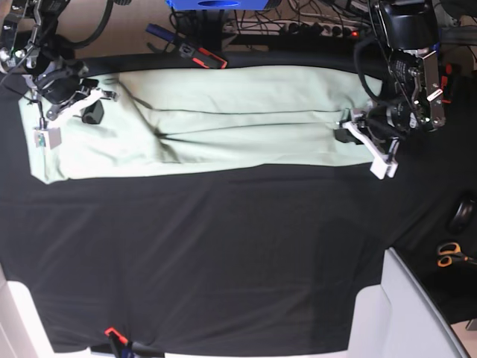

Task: Fold the T-shirt properly
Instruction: 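Fold the held end with the left gripper toward the right gripper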

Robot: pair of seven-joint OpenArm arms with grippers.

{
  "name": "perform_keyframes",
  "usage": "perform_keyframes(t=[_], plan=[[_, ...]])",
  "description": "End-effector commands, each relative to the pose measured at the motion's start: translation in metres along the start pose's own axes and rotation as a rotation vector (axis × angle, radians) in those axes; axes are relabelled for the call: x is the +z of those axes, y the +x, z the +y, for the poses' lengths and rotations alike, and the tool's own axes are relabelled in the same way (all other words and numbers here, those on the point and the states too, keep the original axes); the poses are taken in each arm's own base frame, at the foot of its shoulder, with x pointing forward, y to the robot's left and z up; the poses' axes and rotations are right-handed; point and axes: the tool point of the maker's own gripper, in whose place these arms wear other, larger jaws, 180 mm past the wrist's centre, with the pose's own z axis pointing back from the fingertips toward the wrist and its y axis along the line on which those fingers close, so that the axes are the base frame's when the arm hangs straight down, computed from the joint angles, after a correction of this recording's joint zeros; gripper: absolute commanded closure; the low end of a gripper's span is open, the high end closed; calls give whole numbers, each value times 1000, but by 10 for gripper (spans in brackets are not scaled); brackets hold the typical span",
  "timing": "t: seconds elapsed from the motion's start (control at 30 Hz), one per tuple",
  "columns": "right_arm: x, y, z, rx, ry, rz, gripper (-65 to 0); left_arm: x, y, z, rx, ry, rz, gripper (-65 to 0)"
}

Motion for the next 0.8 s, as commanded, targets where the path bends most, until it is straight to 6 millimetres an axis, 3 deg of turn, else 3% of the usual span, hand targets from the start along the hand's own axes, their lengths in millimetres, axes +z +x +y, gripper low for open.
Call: perform_keyframes(t=[0.0, 0.3, 0.63, 0.77], plan=[[3, 10, 2, 9, 9, -38, 0, 10, -3, 27, -24, 101, 35, 0], [3, 10, 2, 9, 9, -36, 0, 44, 10, 47, -244, 329, 50, 0], [3, 9, 3, 8, 11, -32, 0, 70, 12, 6, -328, 564, 112, 0], [3, 9, 3, 8, 11, -31, 0, 66, 11, -22, -416, 583, 123, 0]])
